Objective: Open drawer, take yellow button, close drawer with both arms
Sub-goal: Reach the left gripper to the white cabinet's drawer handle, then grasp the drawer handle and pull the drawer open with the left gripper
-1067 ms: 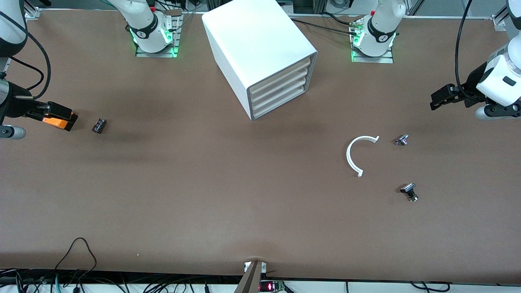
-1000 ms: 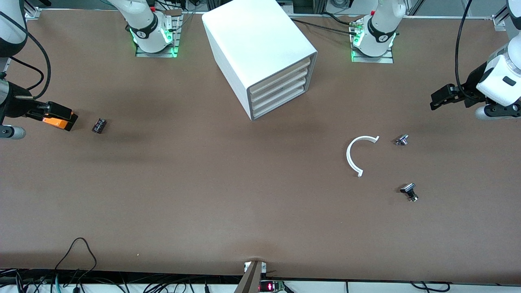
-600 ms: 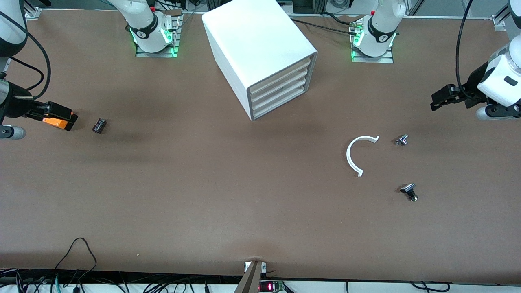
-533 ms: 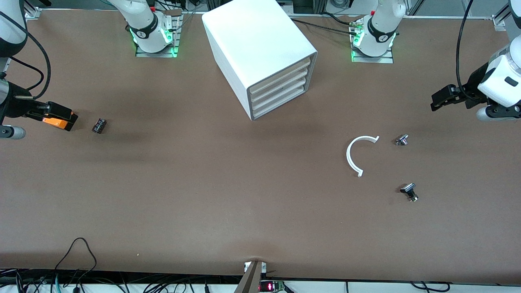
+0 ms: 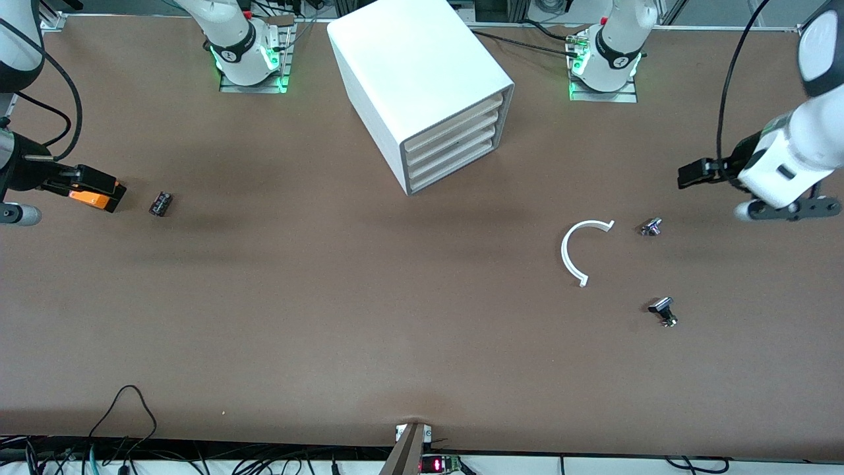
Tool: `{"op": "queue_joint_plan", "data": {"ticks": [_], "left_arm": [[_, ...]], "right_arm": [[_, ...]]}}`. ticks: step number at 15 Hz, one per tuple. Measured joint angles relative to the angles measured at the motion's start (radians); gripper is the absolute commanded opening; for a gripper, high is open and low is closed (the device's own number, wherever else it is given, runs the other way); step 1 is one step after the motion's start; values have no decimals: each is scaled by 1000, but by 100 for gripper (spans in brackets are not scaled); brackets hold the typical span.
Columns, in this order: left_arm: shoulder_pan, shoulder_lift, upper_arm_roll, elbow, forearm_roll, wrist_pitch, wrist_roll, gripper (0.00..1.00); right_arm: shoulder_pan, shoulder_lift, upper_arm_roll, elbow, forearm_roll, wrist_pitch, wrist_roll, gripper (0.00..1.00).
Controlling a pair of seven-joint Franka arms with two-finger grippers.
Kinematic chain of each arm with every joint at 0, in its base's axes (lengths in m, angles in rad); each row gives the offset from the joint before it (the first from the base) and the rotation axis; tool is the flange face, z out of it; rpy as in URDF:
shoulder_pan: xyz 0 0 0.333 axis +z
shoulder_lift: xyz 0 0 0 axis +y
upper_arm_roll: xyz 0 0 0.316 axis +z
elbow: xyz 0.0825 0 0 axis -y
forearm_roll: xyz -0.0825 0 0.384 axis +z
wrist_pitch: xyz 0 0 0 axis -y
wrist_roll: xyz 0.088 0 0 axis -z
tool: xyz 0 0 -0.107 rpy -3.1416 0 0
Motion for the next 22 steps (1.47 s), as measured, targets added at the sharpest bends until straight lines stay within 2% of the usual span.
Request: {"op": "queue_joint_plan", "data": {"ticks": [4, 8, 12, 14, 16, 19, 22], "left_arm": [[-8, 95, -2, 74, -32, -56, 17, 100], [-80, 151, -5, 60, -210, -88, 16, 100], [-135, 240, -14, -110, -531, 4, 17, 100], [-159, 250, -19, -216, -714, 35, 23, 100], [-181, 250, -45, -295, -842, 66, 28, 100], [-205, 248, -131, -354, -924, 115, 28, 100], [-243, 233, -160, -403, -978, 127, 28, 98]], "right_arm": [[0, 0, 0, 0, 0, 0, 0, 100], [0, 0, 0, 0, 0, 0, 0, 100], [0, 0, 0, 0, 0, 0, 0, 100], [0, 0, 0, 1, 0, 0, 0, 100], [0, 0, 1, 5, 0, 1, 0, 100], [0, 0, 1, 19, 0, 1, 0, 100], [0, -1, 1, 21, 0, 1, -1, 100]]}}
